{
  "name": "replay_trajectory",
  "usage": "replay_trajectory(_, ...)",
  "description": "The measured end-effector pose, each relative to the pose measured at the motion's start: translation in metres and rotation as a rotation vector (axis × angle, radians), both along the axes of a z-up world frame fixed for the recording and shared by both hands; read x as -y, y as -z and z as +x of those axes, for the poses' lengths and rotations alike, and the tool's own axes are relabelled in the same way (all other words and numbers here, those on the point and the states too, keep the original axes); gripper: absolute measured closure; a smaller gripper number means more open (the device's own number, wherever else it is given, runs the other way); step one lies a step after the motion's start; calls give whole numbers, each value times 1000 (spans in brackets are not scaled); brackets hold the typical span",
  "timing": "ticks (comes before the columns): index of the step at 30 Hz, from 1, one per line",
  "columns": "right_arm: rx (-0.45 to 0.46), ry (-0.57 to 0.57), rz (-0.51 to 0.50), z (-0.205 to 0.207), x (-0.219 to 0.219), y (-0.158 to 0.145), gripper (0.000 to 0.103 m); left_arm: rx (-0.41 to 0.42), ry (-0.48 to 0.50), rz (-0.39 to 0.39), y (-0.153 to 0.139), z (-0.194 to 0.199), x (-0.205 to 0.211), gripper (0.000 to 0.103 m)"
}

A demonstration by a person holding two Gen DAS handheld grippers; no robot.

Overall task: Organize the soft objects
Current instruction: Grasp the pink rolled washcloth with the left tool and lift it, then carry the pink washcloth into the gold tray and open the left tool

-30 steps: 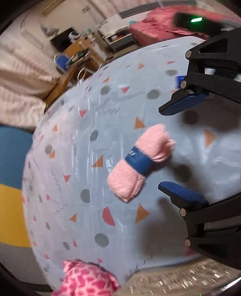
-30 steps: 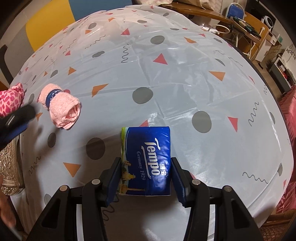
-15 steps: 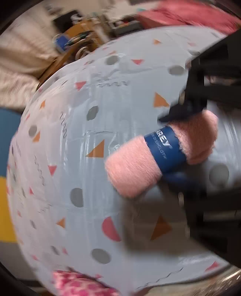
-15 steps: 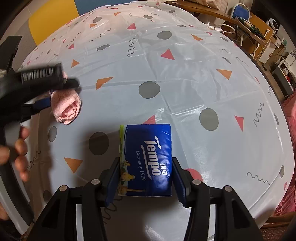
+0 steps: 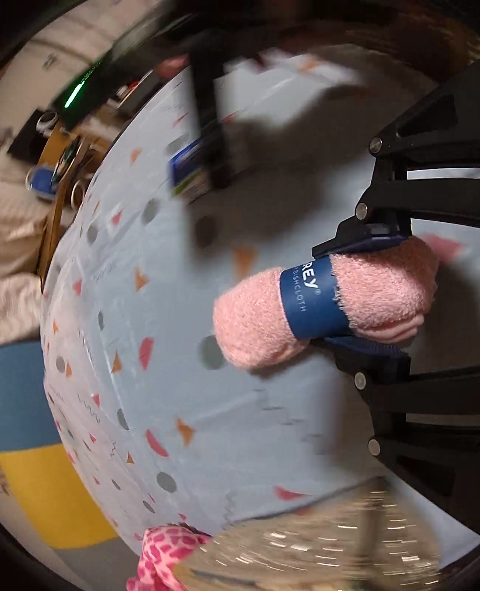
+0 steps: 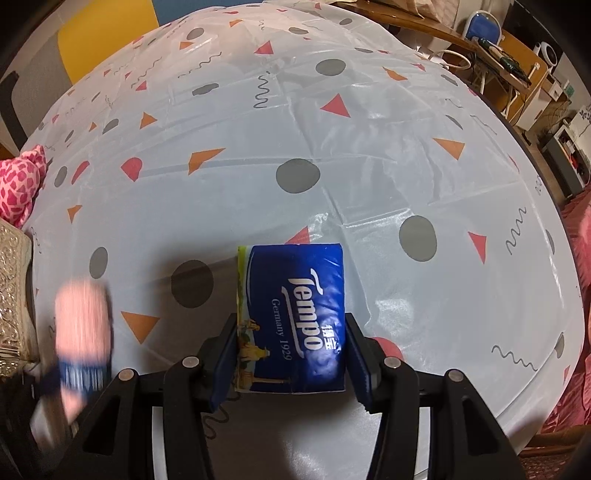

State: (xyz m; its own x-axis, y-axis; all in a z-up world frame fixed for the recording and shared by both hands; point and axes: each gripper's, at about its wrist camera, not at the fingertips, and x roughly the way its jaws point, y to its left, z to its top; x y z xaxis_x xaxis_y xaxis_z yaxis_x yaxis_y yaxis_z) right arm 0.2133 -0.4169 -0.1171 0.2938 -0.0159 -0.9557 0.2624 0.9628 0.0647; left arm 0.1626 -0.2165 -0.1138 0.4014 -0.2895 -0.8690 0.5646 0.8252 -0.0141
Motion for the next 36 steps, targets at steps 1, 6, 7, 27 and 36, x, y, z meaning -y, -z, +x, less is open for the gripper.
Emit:
replay_trajectory(1, 0, -2, -7, 0, -3, 0, 50, 23, 13, 11, 0, -13, -6, 63)
replay_trajectory(6, 17, -3, -22, -2, -10, 6, 50, 51, 21, 8, 3, -60, -42, 63)
replay_trajectory(7, 22, -9, -32, -2, -12, 6, 50, 62, 13, 11, 3, -68, -50, 63)
replay_trajectory(27, 106, -489, -50, -18, -135, 4, 50, 180, -241, -36, 10, -116, -135, 57)
replay_trajectory(36, 148, -529, -103, -24, -145, 6, 50, 157, -254, -61, 10, -112, -136, 56)
